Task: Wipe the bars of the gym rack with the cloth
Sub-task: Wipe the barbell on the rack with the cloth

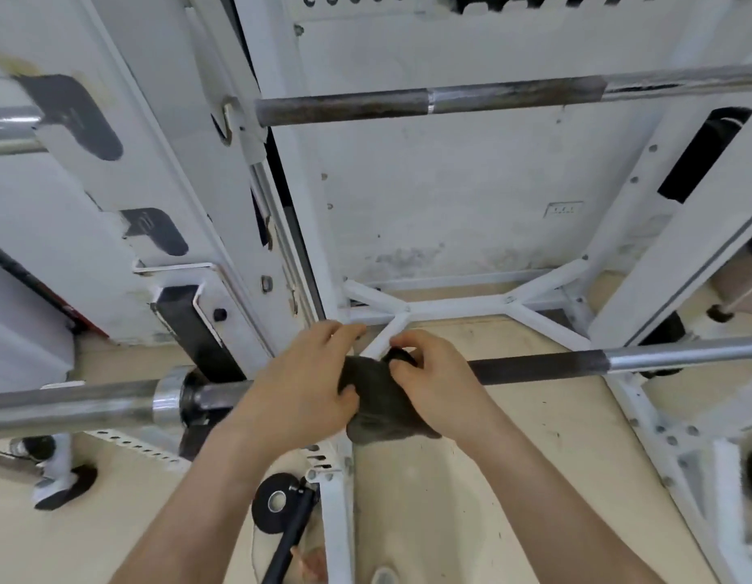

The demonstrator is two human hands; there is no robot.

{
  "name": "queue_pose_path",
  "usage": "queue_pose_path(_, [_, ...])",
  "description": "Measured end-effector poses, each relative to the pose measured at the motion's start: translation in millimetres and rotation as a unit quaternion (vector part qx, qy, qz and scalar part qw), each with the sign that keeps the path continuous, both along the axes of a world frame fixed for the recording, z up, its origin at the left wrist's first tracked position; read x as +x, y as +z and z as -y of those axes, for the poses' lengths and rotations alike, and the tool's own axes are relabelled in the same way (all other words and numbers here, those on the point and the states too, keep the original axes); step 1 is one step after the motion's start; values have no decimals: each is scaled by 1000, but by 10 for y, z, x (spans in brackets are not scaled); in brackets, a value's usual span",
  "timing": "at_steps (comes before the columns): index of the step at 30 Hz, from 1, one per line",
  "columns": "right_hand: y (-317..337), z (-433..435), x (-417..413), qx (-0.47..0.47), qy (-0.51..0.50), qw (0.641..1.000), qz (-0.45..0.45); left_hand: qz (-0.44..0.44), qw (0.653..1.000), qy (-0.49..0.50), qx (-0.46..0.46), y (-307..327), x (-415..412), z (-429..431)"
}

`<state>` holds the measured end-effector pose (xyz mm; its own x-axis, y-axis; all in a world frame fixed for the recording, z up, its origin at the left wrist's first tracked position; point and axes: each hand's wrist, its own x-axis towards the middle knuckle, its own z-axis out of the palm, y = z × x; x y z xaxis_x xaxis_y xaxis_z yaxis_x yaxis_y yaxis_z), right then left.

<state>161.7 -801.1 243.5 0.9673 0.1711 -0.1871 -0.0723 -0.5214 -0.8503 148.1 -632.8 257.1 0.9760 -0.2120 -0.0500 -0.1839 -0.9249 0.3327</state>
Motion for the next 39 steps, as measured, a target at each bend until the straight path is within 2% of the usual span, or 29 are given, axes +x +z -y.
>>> queue_pose_path(2, [-11, 67, -1, 156, -58, 984, -65, 67, 993, 80, -50, -159, -142, 96])
queue_pose_path(4, [15, 174, 18, 273, -109, 951, -99, 125, 959, 234, -99, -202, -282, 199])
queue_pose_path(6, [26, 323, 50, 327, -131, 930, -103, 129, 929, 332, -98, -287, -365, 317])
queue_pose_path(8, [25, 482, 81, 352, -128, 921, -106, 103, 918, 371, -93, -403, -411, 468])
queue_pose_path(11, [-4, 697, 87, 346, -89, 929, -100, 93, 888, 415, -175, -461, -423, 754])
queue_pose_path(15, [-72, 849, 56, 255, -37, 965, -55, 113, 871, 380, -291, -389, -408, 866])
queue_pose_path(17, [2, 912, 81, 246, -37, 968, -12, 174, 829, 395, -355, -233, -470, 718])
queue_pose_path(19, [135, 951, 133, 246, -56, 966, 53, 299, 762, 420, -393, -21, -622, 499])
queue_pose_path(21, [213, 941, 175, 211, -50, 966, 141, 414, 699, 436, -387, 136, -846, 271])
queue_pose_path(22, [221, 917, 189, 167, -30, 969, 182, 440, 692, 443, -363, 159, -959, 182])
queue_pose_path(23, [201, 883, 194, 95, -2, 972, 214, 434, 702, 453, -337, 156, -1044, 121])
queue_pose_path(24, [167, 838, 191, 3, 21, 970, 240, 390, 730, 468, -309, 99, -1097, 74])
queue_pose_path(25, [115, 786, 190, -89, 36, 959, 266, 310, 776, 479, -268, -6, -1129, 35])
queue_pose_path(26, [70, 731, 182, -169, 43, 942, 286, 198, 834, 476, -197, -143, -1158, 16])
queue_pose_path(27, [43, 660, 154, -223, 47, 928, 294, 99, 875, 462, -111, -280, -1201, 19])
queue_pose_path(28, [43, 570, 107, -256, 55, 922, 286, 37, 891, 451, -38, -390, -1242, 17])
queue_pose_path(29, [51, 456, 53, -280, 79, 918, 270, 15, 893, 450, -5, -463, -1273, -3])
queue_pose_path(30, [65, 322, -6, -304, 120, 912, 249, 29, 889, 457, -13, -494, -1296, -31])
queue_pose_path(32, [4, 17, -72, -348, 204, 884, 238, 117, 883, 452, -57, -518, -1283, -150])
queue_pose_path(35, [-127, -438, -19, -414, 273, 837, 229, 230, 886, 402, -30, -424, -1090, -382])
queue_pose_path(39, [-182, -929, 55, -405, 299, 831, 237, 217, 905, 365, -12, -377, -843, -628])
